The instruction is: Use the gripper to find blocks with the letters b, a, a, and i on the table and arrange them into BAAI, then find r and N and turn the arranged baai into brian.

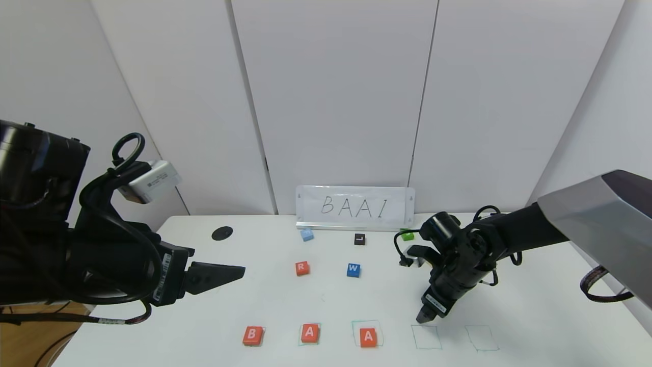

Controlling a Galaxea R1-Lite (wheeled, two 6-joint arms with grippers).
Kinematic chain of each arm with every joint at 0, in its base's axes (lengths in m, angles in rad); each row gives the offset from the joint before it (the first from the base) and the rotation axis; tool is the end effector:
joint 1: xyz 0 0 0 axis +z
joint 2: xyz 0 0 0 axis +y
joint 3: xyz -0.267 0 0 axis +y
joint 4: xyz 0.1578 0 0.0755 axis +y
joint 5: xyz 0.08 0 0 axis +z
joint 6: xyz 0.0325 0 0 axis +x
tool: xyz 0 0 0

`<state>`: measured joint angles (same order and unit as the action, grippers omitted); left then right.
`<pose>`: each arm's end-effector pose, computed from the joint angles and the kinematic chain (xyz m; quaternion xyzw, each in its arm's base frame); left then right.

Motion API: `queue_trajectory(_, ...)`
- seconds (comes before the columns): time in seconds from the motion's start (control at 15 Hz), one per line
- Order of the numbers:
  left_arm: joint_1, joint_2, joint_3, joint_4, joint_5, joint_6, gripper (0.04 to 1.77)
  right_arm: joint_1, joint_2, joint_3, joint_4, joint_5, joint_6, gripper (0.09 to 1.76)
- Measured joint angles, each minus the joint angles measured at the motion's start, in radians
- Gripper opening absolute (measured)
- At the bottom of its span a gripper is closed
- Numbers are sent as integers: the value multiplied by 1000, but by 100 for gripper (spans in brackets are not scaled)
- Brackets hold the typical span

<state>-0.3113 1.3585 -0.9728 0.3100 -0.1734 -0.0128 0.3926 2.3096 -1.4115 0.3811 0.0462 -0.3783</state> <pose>0.1928 -0.0679 0.1998 0.0176 0.3415 -0.2234 0.9128 0.3408 0.1428 0.0133 -0.2483 0.5446 0.2821 0.7498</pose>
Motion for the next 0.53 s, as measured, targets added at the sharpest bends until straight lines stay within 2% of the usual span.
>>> queue_trajectory(0.33,-6,1,4,0,0,1,172,1,4,0,-7,6,2,170)
queue_trajectory(0.53,-7,1,5,0,0,1,172,1,3,1,-5,22,7,125)
